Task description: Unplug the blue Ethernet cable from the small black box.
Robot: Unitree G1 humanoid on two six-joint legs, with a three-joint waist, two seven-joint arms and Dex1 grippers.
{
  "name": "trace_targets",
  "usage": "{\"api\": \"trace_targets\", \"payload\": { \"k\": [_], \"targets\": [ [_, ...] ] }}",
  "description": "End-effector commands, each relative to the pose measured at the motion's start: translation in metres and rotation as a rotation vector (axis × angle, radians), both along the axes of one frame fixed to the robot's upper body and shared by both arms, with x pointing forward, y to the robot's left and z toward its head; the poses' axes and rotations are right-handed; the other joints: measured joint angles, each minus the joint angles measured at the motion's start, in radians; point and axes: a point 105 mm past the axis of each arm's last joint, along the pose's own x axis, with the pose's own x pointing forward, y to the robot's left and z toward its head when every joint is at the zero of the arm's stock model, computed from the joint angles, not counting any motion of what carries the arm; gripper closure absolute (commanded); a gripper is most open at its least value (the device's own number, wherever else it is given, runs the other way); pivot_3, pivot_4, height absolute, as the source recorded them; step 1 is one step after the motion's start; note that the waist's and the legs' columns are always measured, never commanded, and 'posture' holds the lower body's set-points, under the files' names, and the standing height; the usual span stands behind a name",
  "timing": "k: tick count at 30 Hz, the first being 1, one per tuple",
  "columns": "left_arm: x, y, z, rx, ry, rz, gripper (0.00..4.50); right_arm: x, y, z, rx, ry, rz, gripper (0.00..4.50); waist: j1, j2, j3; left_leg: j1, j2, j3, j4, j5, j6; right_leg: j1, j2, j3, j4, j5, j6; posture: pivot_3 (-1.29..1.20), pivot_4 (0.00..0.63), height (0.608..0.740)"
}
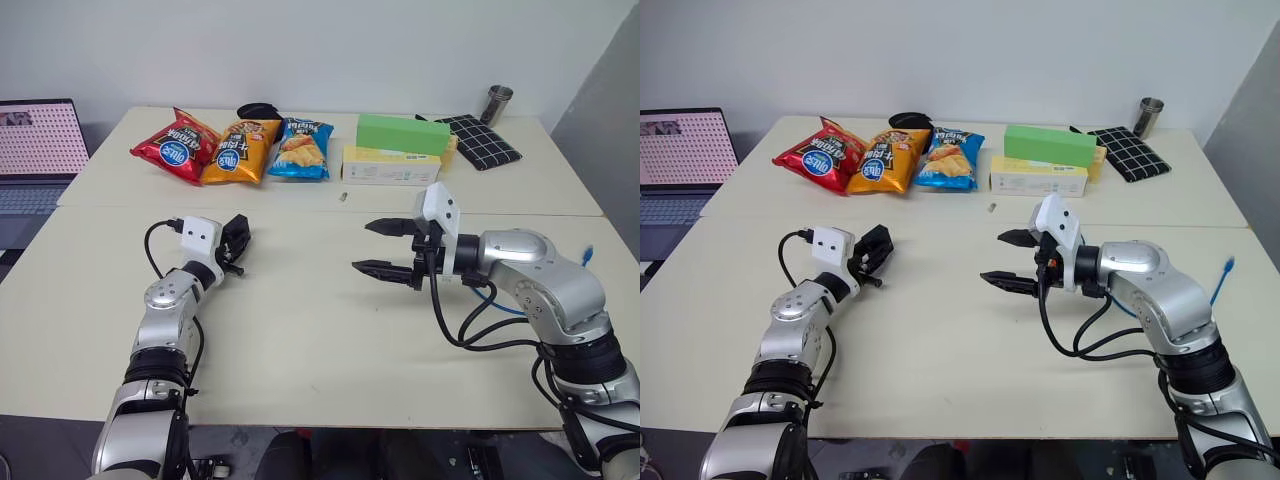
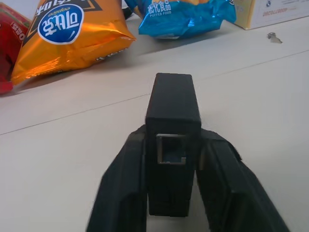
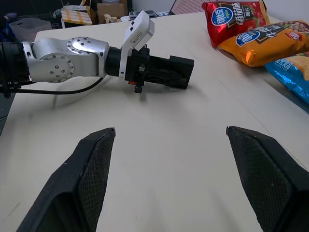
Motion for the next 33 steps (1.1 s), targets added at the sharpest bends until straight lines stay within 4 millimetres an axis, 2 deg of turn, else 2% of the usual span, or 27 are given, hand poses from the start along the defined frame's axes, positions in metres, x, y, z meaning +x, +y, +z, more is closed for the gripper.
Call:
{"api": "trace_targets", "payload": {
  "k": [1,3,8,13,18,24,29,33],
  "targets": [
    [0.0,0.001,0.014,-0.032,-0.047,-0.013,1.9,-0.004,0.003,0.009,-0.005,-0.046,0.008,0.6,0.0,0.0,0.0,0.0,0.0,0.0,0.0,0.0,0.0,0.0,0.0,0.0,0.0,0.0,0.0,0.0,0.15,0.74],
    [-0.002,0.002,0.014,-0.031,-0.046,-0.018,1.63,-0.004,0.003,0.008,-0.008,-0.042,0.006,0.6,-0.001,0.0,0.0,0.0,0.0,0.0,0.0,0.0,0.0,0.0,0.0,0.0,0.0,0.0,0.0,0.0,0.15,0.74],
    [-0.019,0.008,0.008,0.044,-0.004,-0.037,0.54,-0.006,0.0,0.004,-0.01,-0.026,-0.016,0.6,-0.003,0.0,0.0,0.0,0.0,0.0,0.0,0.0,0.0,0.0,0.0,0.0,0.0,0.0,0.0,0.0,0.15,0.74],
    [-0.049,0.011,0.014,0.103,0.047,-0.071,0.54,-0.006,-0.017,-0.001,0.006,-0.007,-0.096,0.6,-0.002,0.0,0.0,0.0,0.001,-0.001,-0.001,0.0,0.0,0.0,0.0,0.0,0.0,0.0,0.0,0.0,0.15,0.74],
    [-0.075,0.009,0.032,0.167,0.1,-0.159,0.54,-0.001,-0.052,-0.005,0.019,0.004,-0.237,0.6,0.001,0.0,0.0,0.0,0.0,-0.001,-0.001,0.0,0.0,0.001,-0.001,0.0,-0.001,0.0,0.0,0.0,0.15,0.74],
    [-0.09,0.012,0.059,0.234,0.118,-0.229,0.54,-0.001,-0.101,-0.012,-0.031,0.033,-0.38,0.6,0.001,0.0,0.0,0.0,0.0,0.0,-0.001,-0.002,0.003,0.001,0.0,0.001,-0.001,0.0,0.0,0.0,0.15,0.74],
    [-0.092,0.016,0.072,0.237,0.131,-0.259,0.54,-0.002,-0.121,-0.015,-0.054,0.038,-0.436,0.6,-0.001,0.001,0.0,0.001,0.0,0.0,-0.002,-0.002,0.003,0.001,0.0,0.001,-0.001,0.0,0.0,0.0,0.15,0.74],
    [-0.094,0.013,0.075,0.236,0.137,-0.298,0.54,-0.002,-0.125,-0.016,-0.06,0.037,-0.448,0.6,0.0,0.001,0.0,0.001,0.0,0.0,-0.001,-0.002,0.003,0.001,0.001,0.001,-0.001,0.0,0.0,0.0,0.15,0.74]
  ]
}}
